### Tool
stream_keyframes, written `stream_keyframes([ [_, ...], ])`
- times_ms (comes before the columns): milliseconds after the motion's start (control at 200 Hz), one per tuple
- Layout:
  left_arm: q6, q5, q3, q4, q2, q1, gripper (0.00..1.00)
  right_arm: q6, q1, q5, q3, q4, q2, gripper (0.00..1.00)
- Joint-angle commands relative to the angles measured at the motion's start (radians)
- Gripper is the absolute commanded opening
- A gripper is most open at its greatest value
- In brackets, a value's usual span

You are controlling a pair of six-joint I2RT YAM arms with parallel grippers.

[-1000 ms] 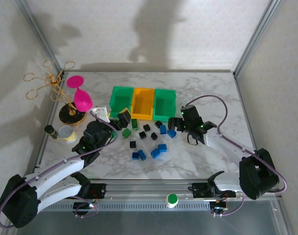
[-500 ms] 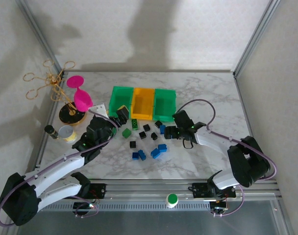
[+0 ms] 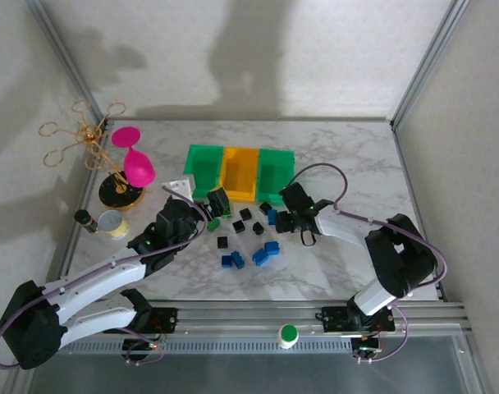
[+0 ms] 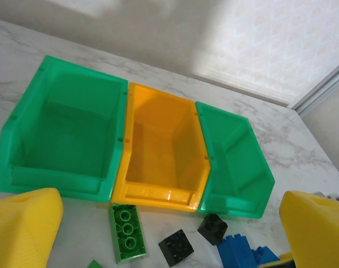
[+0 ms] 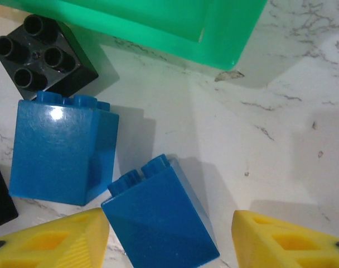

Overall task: Sort the legos into containers by color
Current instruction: Pick up the lego from the center of the table.

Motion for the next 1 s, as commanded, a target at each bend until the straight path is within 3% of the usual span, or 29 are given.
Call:
stream_keyframes([
  [0, -0.014, -0.033, 0.027, -0.034, 0.000, -0.016, 0.99, -0.015, 0.006, 0.026, 0.029, -0.021, 0.016, 0.56],
  [395, -0.024, 0.042, 0.025, -0.030, -0.017, -0.020, 0.99, -0.013, 0.009, 0.029, 0.034, -0.036, 0.011, 0.32],
  [991, -0.041, 0.098, 0.143, -0.114, 0.014, -0.023, 0.99, 0.033, 0.011, 0.117, 0.197, -0.138, -0.117, 0.31],
])
